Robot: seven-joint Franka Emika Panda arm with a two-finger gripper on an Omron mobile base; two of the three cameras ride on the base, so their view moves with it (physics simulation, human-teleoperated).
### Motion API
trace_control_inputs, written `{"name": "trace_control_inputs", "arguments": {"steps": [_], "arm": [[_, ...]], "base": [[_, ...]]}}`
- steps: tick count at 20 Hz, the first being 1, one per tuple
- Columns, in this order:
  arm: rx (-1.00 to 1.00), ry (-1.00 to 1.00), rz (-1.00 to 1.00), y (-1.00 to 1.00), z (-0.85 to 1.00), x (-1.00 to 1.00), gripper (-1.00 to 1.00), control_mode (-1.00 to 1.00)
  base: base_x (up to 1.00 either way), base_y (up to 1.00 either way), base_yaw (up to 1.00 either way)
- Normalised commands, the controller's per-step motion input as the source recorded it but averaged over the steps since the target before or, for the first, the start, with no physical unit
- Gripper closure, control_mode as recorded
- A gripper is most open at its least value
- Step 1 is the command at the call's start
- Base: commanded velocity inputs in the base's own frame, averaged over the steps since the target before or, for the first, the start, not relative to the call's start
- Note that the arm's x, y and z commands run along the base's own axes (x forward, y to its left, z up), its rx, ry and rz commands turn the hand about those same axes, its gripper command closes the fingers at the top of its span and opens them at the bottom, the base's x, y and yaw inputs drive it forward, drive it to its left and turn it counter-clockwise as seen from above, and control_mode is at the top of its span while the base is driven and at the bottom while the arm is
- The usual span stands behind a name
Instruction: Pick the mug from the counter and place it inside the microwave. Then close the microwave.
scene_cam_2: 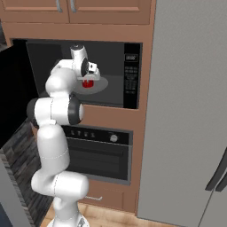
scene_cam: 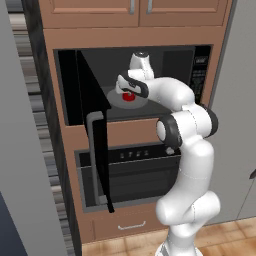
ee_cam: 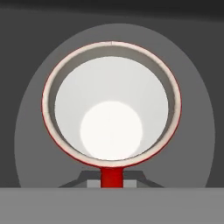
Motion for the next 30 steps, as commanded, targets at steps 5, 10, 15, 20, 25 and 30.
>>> {"name": "trace_control_inputs", "arguments": {"steps": [5, 10, 15, 20, 25, 30], "arm": [[0.00, 0.00, 0.00, 0.00, 0.00, 0.00, -1.00, -1.00], [0.00, 0.00, 0.00, 0.00, 0.00, -0.21, -1.00, -1.00], [0.00, -0.03, 0.00, 0.00, 0.00, -0.69, -1.00, -1.00], [0.01, -0.05, 0.00, 0.00, 0.00, -0.68, -1.00, -1.00], [0.01, -0.04, -0.01, 0.00, 0.01, -0.72, -1.00, -1.00], [0.01, -0.05, 0.00, 0.00, 0.07, -0.80, -1.00, -1.00]], "base": [[0.00, 0.00, 0.00], [0.00, 0.00, 0.00], [0.00, 0.00, 0.00], [0.00, 0.00, 0.00], [0.00, 0.00, 0.00], [0.00, 0.00, 0.00]]}}
